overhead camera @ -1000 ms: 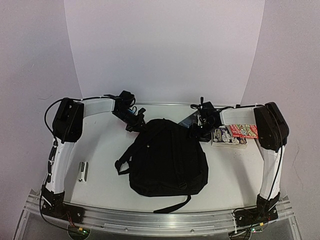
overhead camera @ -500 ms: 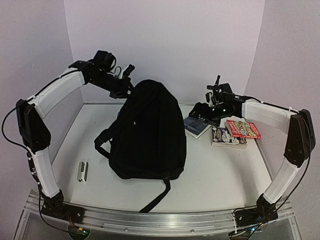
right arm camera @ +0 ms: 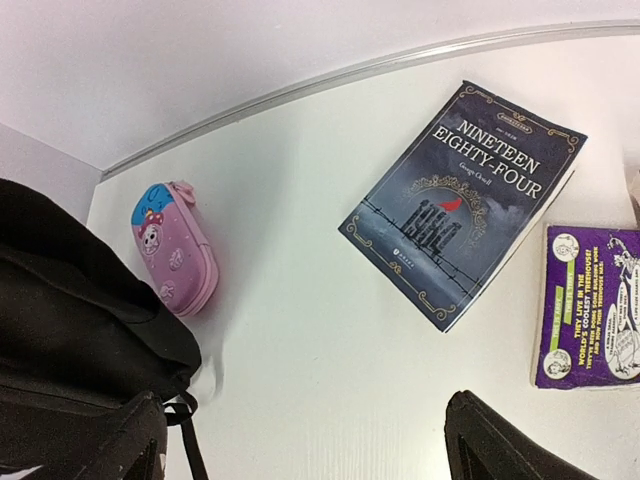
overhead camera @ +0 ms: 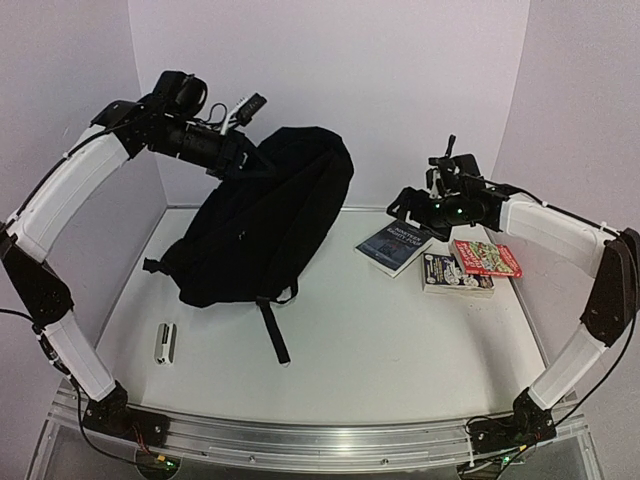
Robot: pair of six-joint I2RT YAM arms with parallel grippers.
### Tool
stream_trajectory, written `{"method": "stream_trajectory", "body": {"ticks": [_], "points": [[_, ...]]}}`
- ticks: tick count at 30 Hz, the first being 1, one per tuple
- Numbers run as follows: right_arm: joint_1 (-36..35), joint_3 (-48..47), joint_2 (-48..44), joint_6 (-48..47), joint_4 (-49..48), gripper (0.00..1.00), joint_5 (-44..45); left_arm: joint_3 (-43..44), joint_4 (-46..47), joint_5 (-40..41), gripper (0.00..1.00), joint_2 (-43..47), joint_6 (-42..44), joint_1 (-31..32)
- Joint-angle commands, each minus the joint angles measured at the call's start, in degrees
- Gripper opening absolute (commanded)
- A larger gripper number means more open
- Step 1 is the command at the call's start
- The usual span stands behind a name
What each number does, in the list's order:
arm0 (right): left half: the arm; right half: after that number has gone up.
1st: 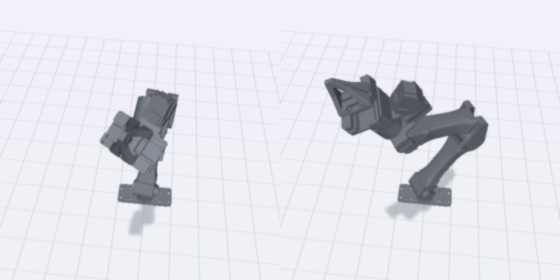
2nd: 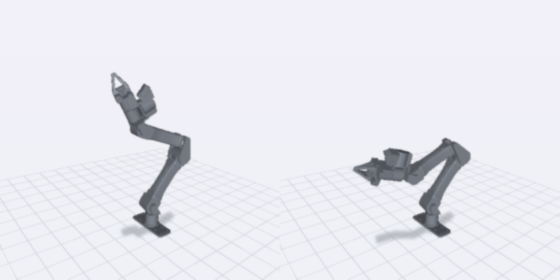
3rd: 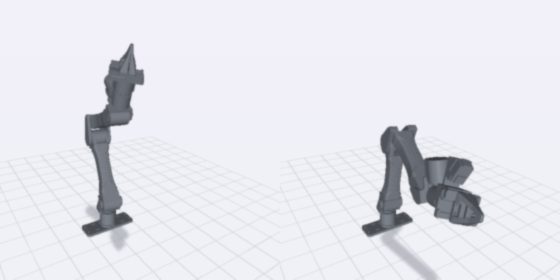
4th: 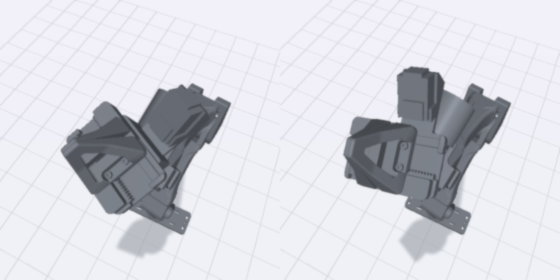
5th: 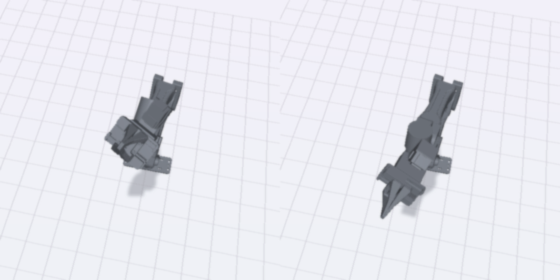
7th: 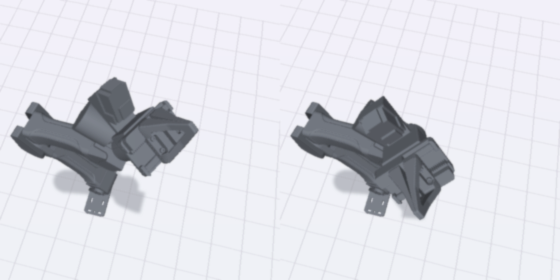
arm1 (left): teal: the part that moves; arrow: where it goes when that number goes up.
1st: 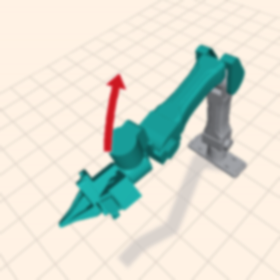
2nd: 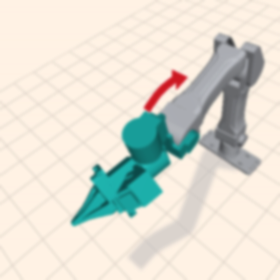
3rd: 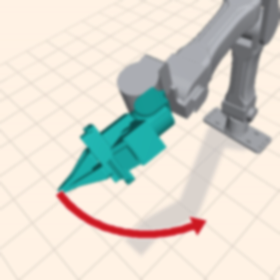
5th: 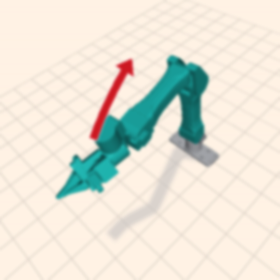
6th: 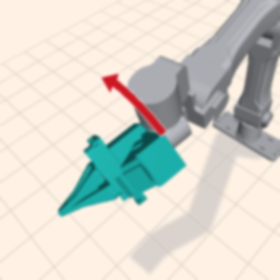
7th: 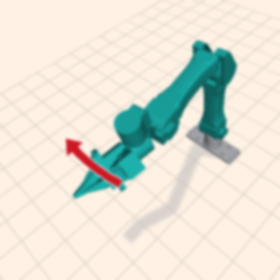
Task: Pack the student bag
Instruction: Place the student bag at the center of the board, then adjust the student bag at the center of the board.
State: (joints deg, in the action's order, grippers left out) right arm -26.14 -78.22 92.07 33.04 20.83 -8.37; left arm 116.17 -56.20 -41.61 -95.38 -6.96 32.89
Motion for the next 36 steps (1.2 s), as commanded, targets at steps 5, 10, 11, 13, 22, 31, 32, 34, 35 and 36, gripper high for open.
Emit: {"method": "stream_trajectory", "body": {"ticks": [5, 10, 11, 13, 22, 31, 32, 34, 35, 36], "points": [[-0.2, 1.9, -2.7, 2.8, 0.0, 0.94, 3.8, -9.0, 6.6, -13.1, 0.48, -4.1, -2.7, 9.9], [-0.2, 2.6, -6.2, 3.1, 1.4, 0.94, 7.4, -13.0, 13.0, -15.8, 0.69, -1.7, -7.0, 10.8], [-0.2, 2.7, -7.1, 3.0, 2.1, 0.94, 8.9, -13.2, 13.6, -16.0, 0.72, -0.9, -7.2, 10.8], [-0.2, 2.6, -8.7, 2.8, 4.2, 0.95, 12.7, -13.5, 14.7, -16.5, 0.77, 0.3, -7.5, 10.7], [-0.5, 4.1, -10.2, 0.3, 9.0, 0.92, 7.9, -21.6, 16.8, -7.1, 0.84, 1.5, -15.0, 3.2], [-18.7, 6.7, -1.3, -2.1, 11.8, 0.72, -3.8, -34.3, 7.8, 17.5, 0.88, 1.9, -20.4, -1.5], [-20.5, 7.2, -0.4, -2.1, 11.8, 0.69, -4.6, -35.5, 8.0, 17.5, 0.88, 2.4, -21.0, -1.5], [-23.1, 8.0, 1.1, -2.4, 12.1, 0.67, -5.7, -39.6, 8.8, 17.0, 0.89, 3.3, -22.2, -1.6], [-23.9, 8.6, 1.7, -2.6, 12.2, 0.65, -6.5, -41.3, 9.6, 16.7, 0.89, 3.8, -23.0, -1.6], [-24.7, 9.1, 2.2, -2.9, 12.3, 0.63, -7.3, -43.2, 10.4, 16.1, 0.89, 4.2, -23.9, -1.6]]}}
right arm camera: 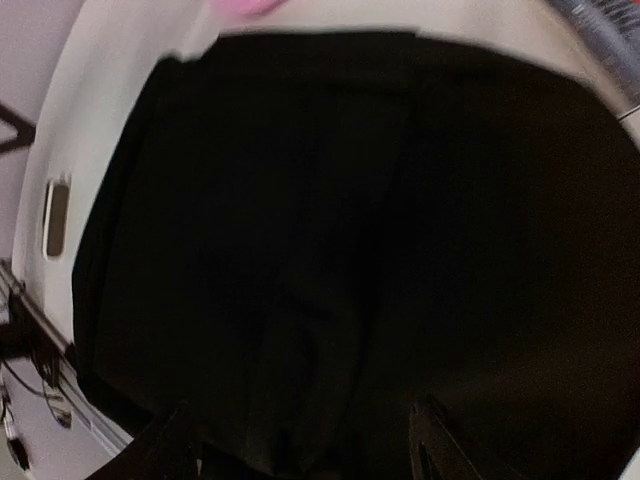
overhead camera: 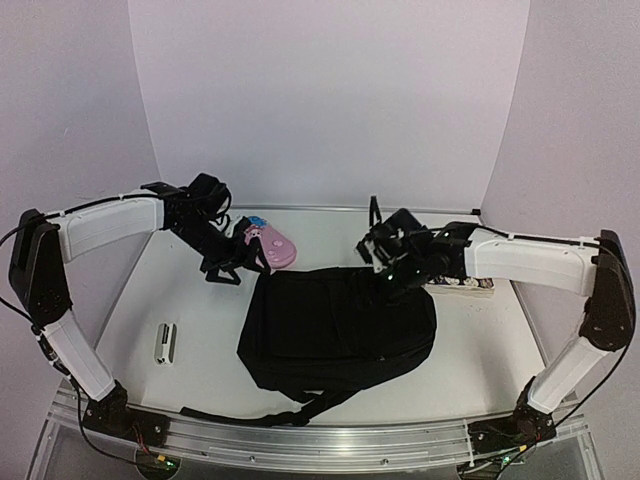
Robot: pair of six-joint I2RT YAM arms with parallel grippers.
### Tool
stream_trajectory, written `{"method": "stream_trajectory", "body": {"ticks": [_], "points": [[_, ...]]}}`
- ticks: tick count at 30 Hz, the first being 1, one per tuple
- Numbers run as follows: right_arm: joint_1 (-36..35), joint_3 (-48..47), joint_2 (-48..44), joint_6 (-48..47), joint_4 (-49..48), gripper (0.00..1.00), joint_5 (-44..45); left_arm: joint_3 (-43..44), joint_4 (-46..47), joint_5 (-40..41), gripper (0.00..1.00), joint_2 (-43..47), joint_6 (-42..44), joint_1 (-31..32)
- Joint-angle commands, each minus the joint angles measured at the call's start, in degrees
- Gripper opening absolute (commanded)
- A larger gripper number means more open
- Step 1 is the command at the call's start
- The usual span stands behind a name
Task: Pack the student bag
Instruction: Adjust the student bag at the center of the board.
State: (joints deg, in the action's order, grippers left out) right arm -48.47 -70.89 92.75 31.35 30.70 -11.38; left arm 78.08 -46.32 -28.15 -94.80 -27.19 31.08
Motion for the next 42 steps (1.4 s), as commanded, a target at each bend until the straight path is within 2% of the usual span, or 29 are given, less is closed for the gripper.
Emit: {"method": "stream_trajectory", "body": {"ticks": [1, 8, 15, 18, 30, 35, 40, 42], "points": [[-3.0, 2.3, 1.9, -1.4, 2.5, 0.61, -4.7, -6.8, 1.6, 1.9, 0.89, 3.9, -4.6, 0.2], [-3.8, 5.7, 3.0, -1.6, 3.0, 0.51, -4.8, -13.7, 6.1, -1.8, 0.85, 5.3, -8.2, 0.2], [-3.8, 7.3, 3.1, -1.4, 3.0, 0.43, -4.6, -17.0, 9.5, -4.3, 0.67, 5.2, -10.1, 0.2], [-3.8, 7.8, 3.3, -1.2, 2.9, 0.38, -4.4, -17.5, 10.1, -4.6, 0.65, 4.9, -10.3, 0.2], [-3.8, 7.9, 2.5, -0.4, 2.5, 0.03, -4.0, -20.0, 12.0, -4.0, 0.61, 2.9, -9.9, 0.2], [-3.8, 7.4, 0.9, 0.9, 2.5, 0.00, -2.4, -22.0, 15.9, -6.8, 0.54, 2.8, -11.5, 0.2], [-3.8, 6.4, -1.6, 3.6, 2.8, 0.00, 2.3, -24.6, 21.4, -9.9, 0.40, 2.9, -14.4, 0.2], [-3.8, 6.1, -2.3, 5.2, 3.3, 0.00, 4.9, -25.2, 22.1, -9.7, 0.26, 2.5, -14.7, 0.2]]}}
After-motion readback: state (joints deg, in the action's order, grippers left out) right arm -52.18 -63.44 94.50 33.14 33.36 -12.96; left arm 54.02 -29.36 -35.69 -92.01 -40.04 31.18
